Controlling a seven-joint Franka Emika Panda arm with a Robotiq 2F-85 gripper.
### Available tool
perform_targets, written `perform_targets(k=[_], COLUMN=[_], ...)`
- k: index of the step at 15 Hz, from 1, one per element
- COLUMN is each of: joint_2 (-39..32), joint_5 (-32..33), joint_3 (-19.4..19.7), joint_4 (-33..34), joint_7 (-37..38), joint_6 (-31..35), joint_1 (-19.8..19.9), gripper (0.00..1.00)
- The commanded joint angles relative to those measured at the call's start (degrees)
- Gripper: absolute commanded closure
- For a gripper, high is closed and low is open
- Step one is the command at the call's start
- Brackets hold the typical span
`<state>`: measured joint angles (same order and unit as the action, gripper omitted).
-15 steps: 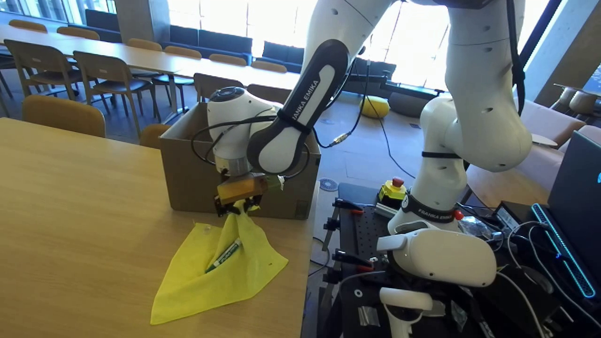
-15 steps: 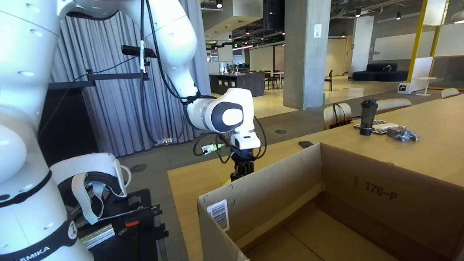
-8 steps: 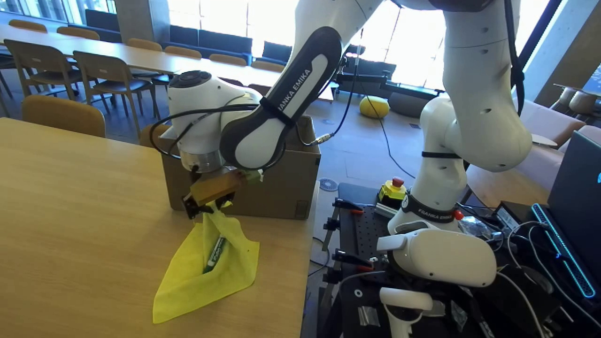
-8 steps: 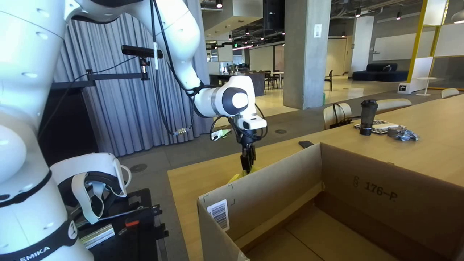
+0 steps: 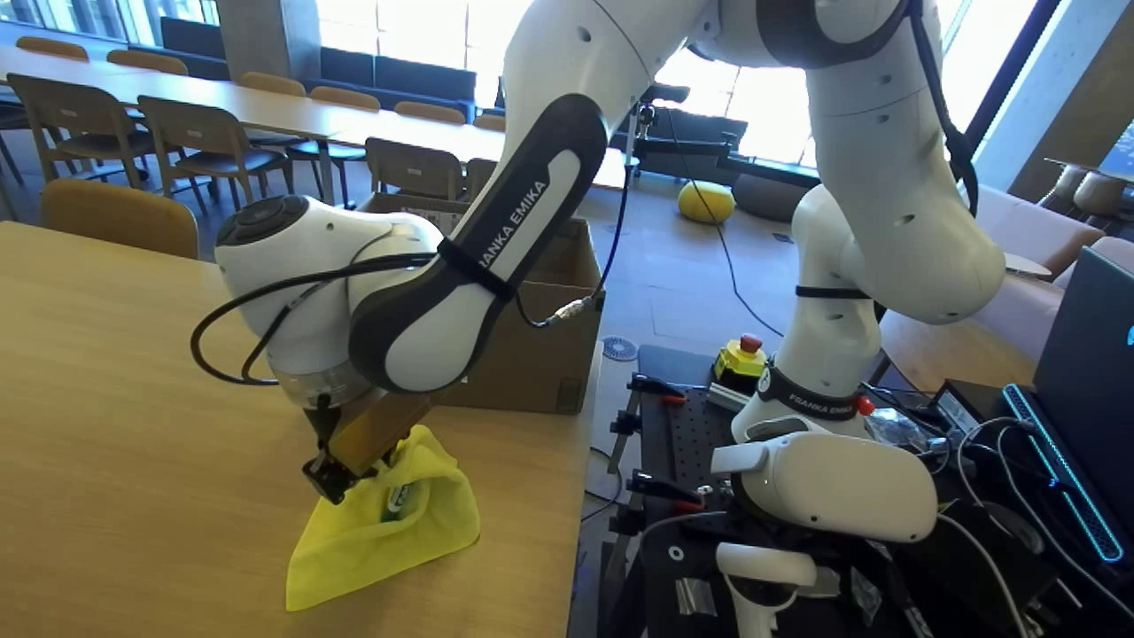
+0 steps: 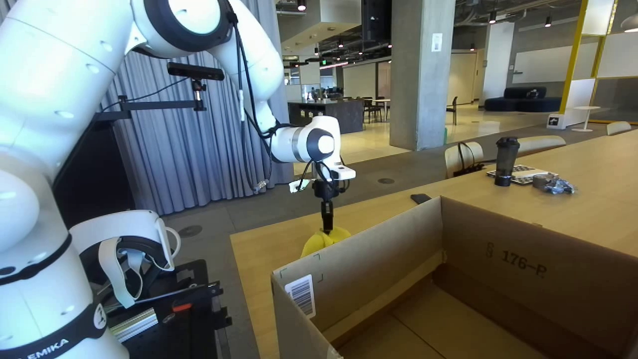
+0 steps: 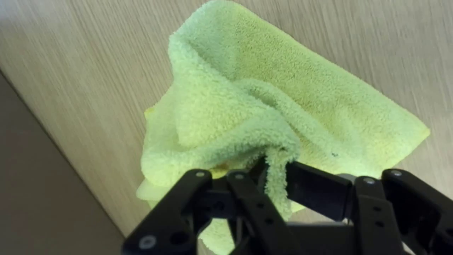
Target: Put the marker on the towel then put it inside the box
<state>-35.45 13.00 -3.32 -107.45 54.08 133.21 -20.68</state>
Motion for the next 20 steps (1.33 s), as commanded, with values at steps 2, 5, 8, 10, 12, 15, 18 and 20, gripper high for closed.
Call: perform_targets(k=[2,5,8,10,12,15,18,20], joint_2=[-6.4,-8.3,-10.1,-11.6,-13.5,-16.2,-19.3,-20.5], joint_5=[-2.1,-4.0,-7.0,-10.2,-12.2,-13.4,-14.3,-14.7], joint_3=[-1.1,-1.6,-2.1,-2.8,-2.3,-1.6,-1.5,-1.5], joint_4=[8.8,11.4,14.0,16.0,18.9,22.9,26.6,28.1], joint_7=[-6.7,-9.8,-12.8,-15.9,-16.4,-15.9,-15.5,-15.5], joint_6=[-6.2,-8.5,-9.7,-9.2,-10.3,-12.0,-13.8,-14.8], joint_1=[-1.0,-0.8,0.0,1.1,0.7,-0.3,-0.6,-0.5], gripper=[0.92,0.92,0.92,0.92,0.92,0.92,0.92,0.92])
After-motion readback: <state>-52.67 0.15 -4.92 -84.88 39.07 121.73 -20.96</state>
